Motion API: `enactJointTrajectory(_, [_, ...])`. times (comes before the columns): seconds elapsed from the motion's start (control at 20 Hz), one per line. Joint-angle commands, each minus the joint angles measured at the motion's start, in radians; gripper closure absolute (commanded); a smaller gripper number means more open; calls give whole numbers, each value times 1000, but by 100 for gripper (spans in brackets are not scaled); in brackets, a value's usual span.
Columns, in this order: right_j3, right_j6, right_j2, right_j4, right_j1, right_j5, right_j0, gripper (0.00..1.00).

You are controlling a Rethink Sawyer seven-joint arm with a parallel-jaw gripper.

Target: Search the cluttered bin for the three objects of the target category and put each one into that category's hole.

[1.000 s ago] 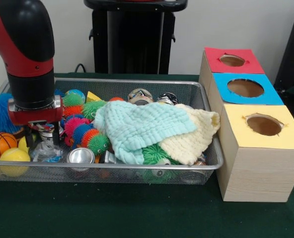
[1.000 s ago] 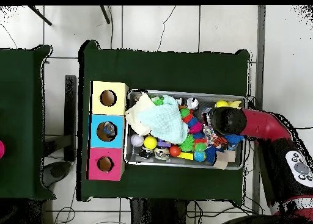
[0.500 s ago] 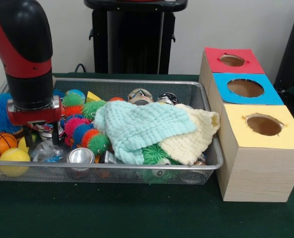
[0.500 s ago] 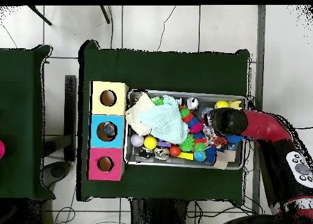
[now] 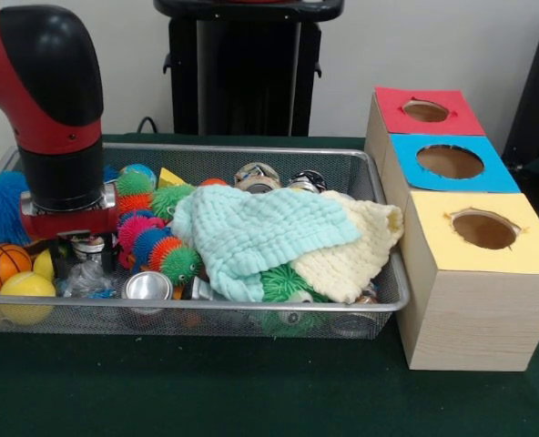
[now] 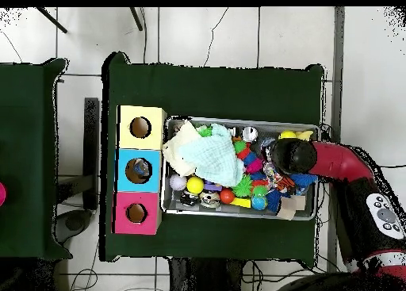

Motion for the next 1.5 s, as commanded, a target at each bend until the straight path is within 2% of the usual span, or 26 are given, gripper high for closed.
enactJointTrajectory(0.05, [-10,89,-14,-6,89,-69,28,0])
enactJointTrajectory(0.9, [-8,109,-13,11,91,-96,26,0])
enactJointTrajectory(1.35, [-99,84,6,31,213,-137,20,0])
enactJointTrajectory(1.5, [-108,82,1,36,224,-145,22,0])
